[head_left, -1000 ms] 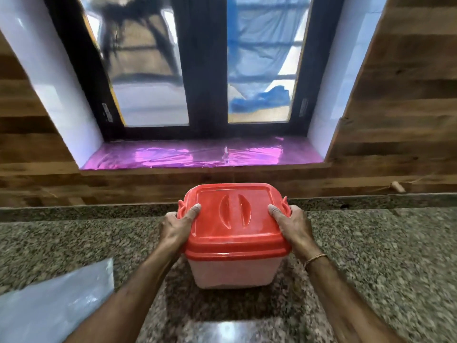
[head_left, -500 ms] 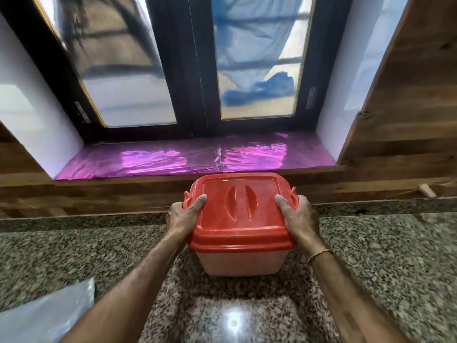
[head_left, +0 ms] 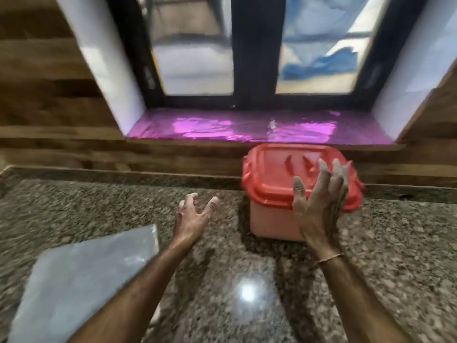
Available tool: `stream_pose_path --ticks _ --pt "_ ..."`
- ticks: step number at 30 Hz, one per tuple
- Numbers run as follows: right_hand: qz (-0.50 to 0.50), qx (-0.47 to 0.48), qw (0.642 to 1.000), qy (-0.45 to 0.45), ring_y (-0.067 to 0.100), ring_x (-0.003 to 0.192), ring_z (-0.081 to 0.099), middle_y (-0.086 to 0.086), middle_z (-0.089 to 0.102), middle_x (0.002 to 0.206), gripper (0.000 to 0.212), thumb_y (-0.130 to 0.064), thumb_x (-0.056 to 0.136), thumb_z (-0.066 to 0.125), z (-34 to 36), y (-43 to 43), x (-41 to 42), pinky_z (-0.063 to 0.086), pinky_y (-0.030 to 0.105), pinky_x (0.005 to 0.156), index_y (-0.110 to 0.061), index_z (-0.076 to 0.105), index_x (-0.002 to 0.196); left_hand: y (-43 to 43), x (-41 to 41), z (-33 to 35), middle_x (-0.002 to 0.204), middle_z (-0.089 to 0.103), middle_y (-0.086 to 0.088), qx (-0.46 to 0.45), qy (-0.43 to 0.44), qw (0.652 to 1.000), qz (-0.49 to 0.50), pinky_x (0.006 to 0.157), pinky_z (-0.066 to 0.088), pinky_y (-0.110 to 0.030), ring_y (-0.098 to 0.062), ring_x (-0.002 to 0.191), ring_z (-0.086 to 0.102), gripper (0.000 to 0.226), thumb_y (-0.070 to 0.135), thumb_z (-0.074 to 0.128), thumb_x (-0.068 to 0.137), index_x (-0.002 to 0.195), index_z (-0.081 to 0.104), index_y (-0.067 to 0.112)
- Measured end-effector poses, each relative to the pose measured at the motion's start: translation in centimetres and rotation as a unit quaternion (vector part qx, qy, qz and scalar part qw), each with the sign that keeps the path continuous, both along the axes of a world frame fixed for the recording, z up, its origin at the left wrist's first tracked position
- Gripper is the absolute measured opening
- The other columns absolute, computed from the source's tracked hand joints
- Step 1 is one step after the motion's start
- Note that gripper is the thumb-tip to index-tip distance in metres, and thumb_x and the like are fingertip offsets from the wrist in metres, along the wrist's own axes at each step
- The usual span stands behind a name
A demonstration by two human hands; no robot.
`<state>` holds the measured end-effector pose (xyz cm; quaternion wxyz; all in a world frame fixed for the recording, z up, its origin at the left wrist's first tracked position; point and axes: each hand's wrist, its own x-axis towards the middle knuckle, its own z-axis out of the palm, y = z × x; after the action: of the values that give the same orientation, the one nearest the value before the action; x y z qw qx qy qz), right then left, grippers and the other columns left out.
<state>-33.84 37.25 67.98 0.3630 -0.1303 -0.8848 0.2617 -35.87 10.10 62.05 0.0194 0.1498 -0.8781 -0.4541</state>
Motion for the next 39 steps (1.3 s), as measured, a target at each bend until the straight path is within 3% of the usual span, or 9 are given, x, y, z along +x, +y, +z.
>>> stream_pose_path --ticks 3,11,17,22,26,29,33,36,39 --pt "0.123 -0.016 0.992 0.012 0.039 0.136 0.047 0.021 0.054 0.14 0.048 -0.026 0.094 0.069 -3.0 -9.7 3.5 0.03 0.042 0.119 -0.005 0.058 0.135 -8.5 4.7 -2.6 0.146 0.053 -0.014 -0.065 -0.048 0.996 0.046 0.11 0.045 -0.051 -0.035 0.134 0.051 0.086 0.076 0.057 0.087 0.149 0.045 0.018" --pt "0.263 -0.158 0.83 -0.467 0.038 0.119 0.062 0.023 0.066 0.124 0.053 -0.037 0.092 0.074 -15.9 -30.3 12.4 0.051 0.045 0.099 -0.002 0.058 0.128 -31.0 16.3 -10.1 0.166 0.025 -0.017 -0.203 -0.194 0.947 0.157 0.122 0.024 -0.056 -0.04 0.152 0.024 0.095 0.08 0.056 0.085 0.159 0.032 0.025" --pt "0.207 -0.326 0.786 -0.483 0.038 0.087 0.074 0.024 0.077 0.101 0.025 -0.014 0.088 0.079 -18.8 -35.5 12.2 0.062 0.053 0.081 0.003 0.075 0.105 -39.4 21.3 -13.2 0.172 0.001 -0.019 -0.118 -0.263 0.946 0.148 0.126 0.018 -0.053 -0.041 0.157 0.011 0.104 0.074 0.064 0.084 0.165 0.017 0.03" --pt "0.071 -0.59 0.707 -0.383 0.035 0.082 0.075 0.021 0.077 0.101 0.04 -0.019 0.086 0.082 -19.9 -33.4 12.4 0.063 0.049 0.08 0.007 0.071 0.113 -38.9 23.9 -14.3 0.138 0.053 -0.012 -0.182 -0.242 0.947 0.105 0.096 0.054 -0.048 -0.036 0.116 0.059 0.081 0.082 0.062 0.077 0.137 0.046 0.031" --pt "0.059 -0.766 0.594 -0.238 0.029 0.093 0.079 0.014 0.08 0.103 0.04 -0.029 0.097 0.068 -20.0 -32.7 14.4 0.065 0.044 0.074 -0.007 0.065 0.13 -38.7 23.3 -13.7 0.092 0.068 0.004 -0.188 -0.273 0.943 0.037 0.072 0.054 -0.03 -0.018 0.078 0.065 0.055 0.075 0.061 0.084 0.11 0.059 0.026" --pt "0.025 -0.763 0.596 -0.249 0.034 0.113 0.068 0.017 0.071 0.117 0.048 -0.021 0.101 0.063 -20.7 -34.2 15.9 0.058 0.044 0.091 -0.002 0.054 0.144 -37.8 21.8 -13.0 0.087 0.066 0.005 -0.193 -0.326 0.925 -0.036 0.057 0.039 -0.025 -0.014 0.072 0.06 0.053 0.072 0.066 0.085 0.101 0.064 0.021" --pt "0.026 -0.642 0.667 -0.377 0.031 0.084 0.067 0.018 0.07 0.106 0.027 -0.006 0.097 0.067 -20.5 -36.2 16.4 0.061 0.033 0.061 -0.001 0.065 0.123 -36.2 19.8 -12.2 0.086 0.067 0.003 -0.231 -0.279 0.928 -0.088 0.056 0.038 -0.025 -0.014 0.07 0.06 0.049 0.068 0.065 0.088 0.092 0.062 0.02" --pt "0.02 -0.574 0.731 -0.369 0.042 0.105 0.071 0.026 0.072 0.119 0.029 0.002 0.096 0.063 -20.6 -35.6 16.1 0.059 0.057 0.093 0.005 0.065 0.125 -35.6 17.2 -11.3 0.111 0.061 -0.002 -0.28 -0.124 0.951 -0.052 0.077 0.049 -0.035 -0.02 0.096 0.059 0.048 0.06 0.068 0.09 0.114 0.059 0.02" --pt "0.016 -0.528 0.768 -0.362 0.044 0.107 0.071 0.027 0.072 0.118 0.029 0.002 0.095 0.064 -20.4 -33.3 15.7 0.056 0.062 0.097 0.005 0.067 0.123 -35.3 15.2 -11.6 0.136 0.056 -0.011 -0.218 -0.175 0.96 -0.038 0.101 0.05 -0.048 -0.031 0.119 0.058 0.058 0.056 0.066 0.094 0.134 0.051 0.017"
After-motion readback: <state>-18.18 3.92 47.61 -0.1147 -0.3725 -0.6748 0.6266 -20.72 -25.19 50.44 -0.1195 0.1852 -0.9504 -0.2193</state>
